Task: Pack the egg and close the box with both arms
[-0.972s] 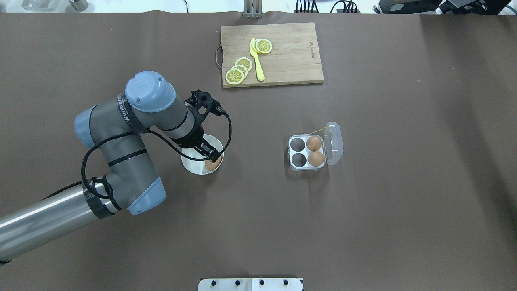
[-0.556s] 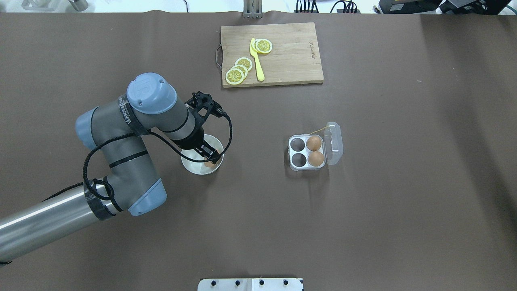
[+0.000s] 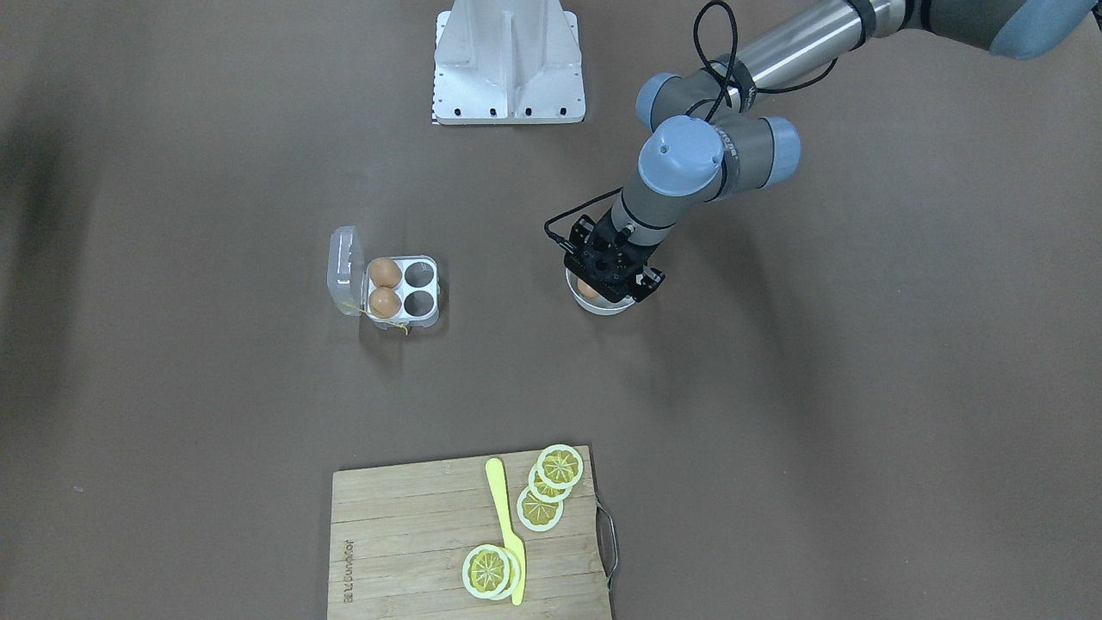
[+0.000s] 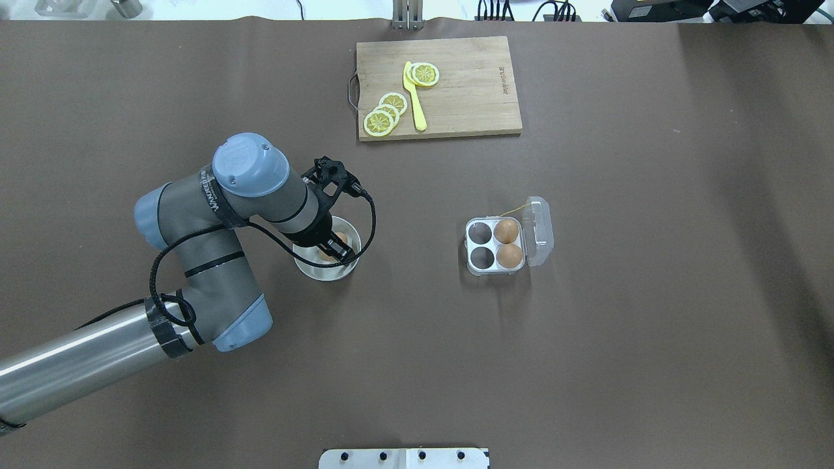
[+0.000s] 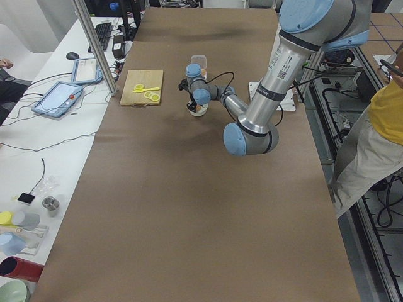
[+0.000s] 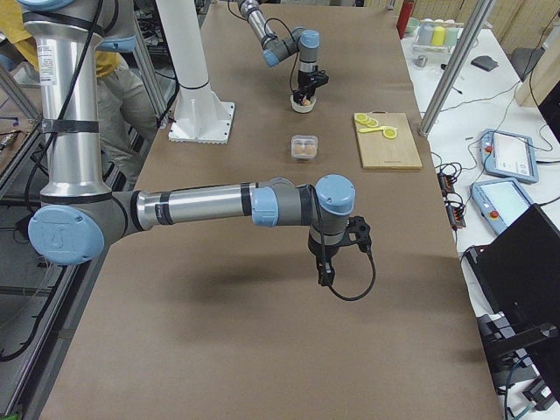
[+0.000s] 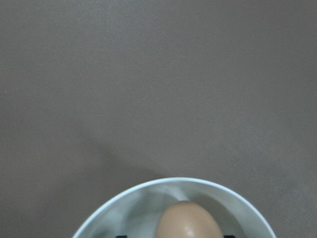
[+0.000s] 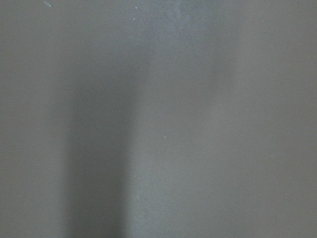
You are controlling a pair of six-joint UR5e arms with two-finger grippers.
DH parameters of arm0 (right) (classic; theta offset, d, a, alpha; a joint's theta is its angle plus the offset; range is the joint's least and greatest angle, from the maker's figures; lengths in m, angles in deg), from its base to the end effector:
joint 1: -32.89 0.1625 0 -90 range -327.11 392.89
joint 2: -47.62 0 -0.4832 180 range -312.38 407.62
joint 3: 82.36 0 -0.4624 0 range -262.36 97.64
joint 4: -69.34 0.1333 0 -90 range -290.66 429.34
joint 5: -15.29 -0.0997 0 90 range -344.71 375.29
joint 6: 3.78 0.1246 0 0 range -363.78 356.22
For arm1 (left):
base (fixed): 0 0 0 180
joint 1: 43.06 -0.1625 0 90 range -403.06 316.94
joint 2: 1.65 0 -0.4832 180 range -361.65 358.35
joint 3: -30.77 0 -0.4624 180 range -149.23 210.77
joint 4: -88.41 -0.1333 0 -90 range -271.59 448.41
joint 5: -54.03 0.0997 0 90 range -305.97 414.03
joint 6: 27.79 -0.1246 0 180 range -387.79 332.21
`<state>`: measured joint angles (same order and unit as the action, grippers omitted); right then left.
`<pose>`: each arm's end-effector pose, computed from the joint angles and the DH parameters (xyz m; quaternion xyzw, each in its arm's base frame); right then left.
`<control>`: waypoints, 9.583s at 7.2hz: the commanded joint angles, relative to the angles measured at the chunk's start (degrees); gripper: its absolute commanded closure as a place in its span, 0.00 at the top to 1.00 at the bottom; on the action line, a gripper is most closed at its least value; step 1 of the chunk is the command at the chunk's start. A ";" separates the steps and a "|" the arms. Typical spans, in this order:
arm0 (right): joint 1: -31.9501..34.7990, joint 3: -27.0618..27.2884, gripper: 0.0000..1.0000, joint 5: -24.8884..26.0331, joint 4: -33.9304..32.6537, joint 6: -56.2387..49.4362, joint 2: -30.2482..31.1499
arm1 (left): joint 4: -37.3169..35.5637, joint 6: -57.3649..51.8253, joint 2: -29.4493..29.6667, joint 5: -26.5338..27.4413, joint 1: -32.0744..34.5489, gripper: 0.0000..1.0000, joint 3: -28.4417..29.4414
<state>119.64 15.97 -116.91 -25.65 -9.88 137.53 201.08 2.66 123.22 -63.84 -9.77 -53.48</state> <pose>0.0176 -0.5651 0.6642 0.0369 -0.3590 -0.0867 0.9286 0.6513 -0.5174 0.3237 0.1577 0.4491 0.3008 0.8264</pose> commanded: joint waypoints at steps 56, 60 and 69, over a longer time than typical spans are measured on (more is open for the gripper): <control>-9.92 2.13 1.00 -9.96 -1.94 1.43 -6.65 | -8.26 -9.45 -31.26 -23.28 53.27 0.98 -14.10; -21.85 2.57 0.53 -20.72 -5.56 15.38 -17.90 | -8.26 -9.53 -32.85 -23.63 56.18 0.98 -14.36; -32.86 -7.00 0.05 -20.81 -4.94 19.99 -29.42 | -8.26 -9.62 -33.11 -23.11 57.06 0.98 -14.45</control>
<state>87.88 10.24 -137.76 -30.67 9.46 109.94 192.82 -6.96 90.11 -87.06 47.23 -67.93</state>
